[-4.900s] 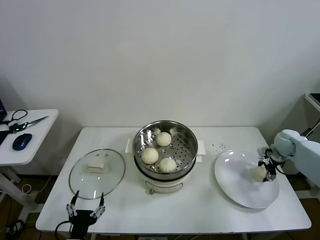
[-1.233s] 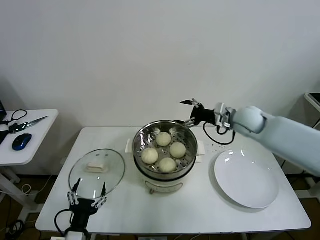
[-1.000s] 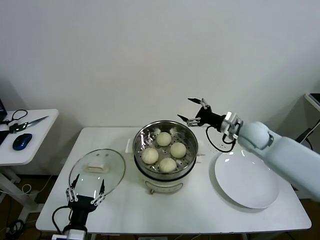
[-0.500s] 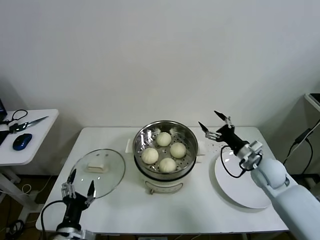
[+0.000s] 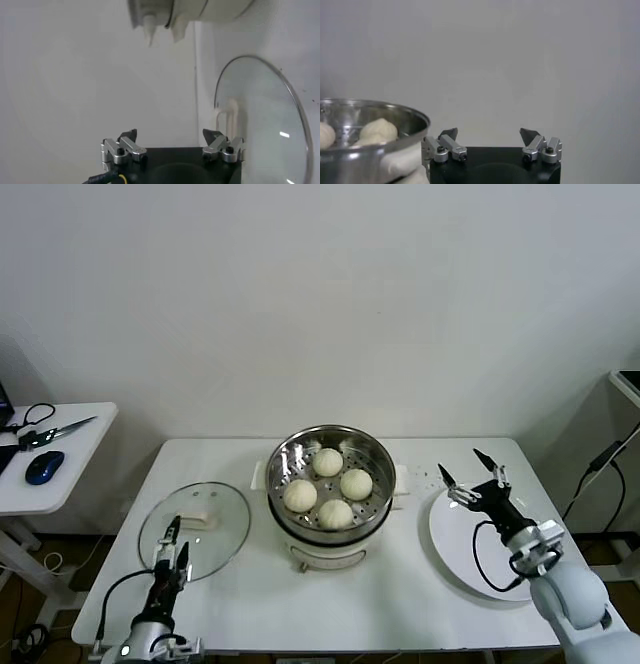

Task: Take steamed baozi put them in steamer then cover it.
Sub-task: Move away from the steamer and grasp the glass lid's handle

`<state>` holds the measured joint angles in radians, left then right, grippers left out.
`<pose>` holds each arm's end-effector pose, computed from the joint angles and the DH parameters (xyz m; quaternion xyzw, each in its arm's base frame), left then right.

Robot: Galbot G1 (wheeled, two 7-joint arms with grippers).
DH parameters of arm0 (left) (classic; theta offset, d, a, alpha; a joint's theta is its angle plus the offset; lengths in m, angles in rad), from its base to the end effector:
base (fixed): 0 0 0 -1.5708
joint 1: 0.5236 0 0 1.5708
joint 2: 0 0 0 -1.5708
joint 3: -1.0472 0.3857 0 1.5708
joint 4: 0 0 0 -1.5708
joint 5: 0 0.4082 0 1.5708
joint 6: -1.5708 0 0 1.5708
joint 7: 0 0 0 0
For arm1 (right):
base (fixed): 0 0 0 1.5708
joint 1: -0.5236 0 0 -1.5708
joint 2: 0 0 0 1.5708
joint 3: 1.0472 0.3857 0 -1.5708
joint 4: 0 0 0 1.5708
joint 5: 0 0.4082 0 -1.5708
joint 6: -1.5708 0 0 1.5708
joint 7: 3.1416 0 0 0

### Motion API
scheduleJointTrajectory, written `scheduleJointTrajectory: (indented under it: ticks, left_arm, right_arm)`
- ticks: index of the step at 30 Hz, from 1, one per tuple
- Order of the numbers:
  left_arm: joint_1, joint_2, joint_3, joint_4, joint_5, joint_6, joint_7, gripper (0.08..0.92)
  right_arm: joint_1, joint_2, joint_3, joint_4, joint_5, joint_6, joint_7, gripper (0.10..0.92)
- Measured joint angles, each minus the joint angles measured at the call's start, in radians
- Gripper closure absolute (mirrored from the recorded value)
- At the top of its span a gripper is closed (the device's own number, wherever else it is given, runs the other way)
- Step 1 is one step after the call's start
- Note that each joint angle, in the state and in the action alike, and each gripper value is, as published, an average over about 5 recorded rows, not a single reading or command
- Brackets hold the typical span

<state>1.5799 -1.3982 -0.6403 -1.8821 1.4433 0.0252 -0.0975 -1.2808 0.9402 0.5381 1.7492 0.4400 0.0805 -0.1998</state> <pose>0.2060 0.0893 -0.4105 -0.0139 -0.6752 -0.7348 0.0632 0.3330 -0.1894 -0.3358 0.1526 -0.9843 0.0881 0.0046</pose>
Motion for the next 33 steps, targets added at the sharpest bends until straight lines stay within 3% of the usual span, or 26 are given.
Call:
scheduleJointTrajectory:
  ticks: [17, 33]
  left_arm:
    - [-0.275, 0.036, 0.003, 0.348, 0.095, -0.077, -0.034, 0.177]
    - [-0.410, 0.064, 0.014, 0.498, 0.078, -0.089, -0.064, 0.177]
  right_arm:
    - [-0.087, 0.059, 0.092, -0.034, -0.052, 0.010, -0.011, 0.203]
    - [-0.100, 0.077, 0.101, -0.063, -0.095, 0.032, -0.028, 0.203]
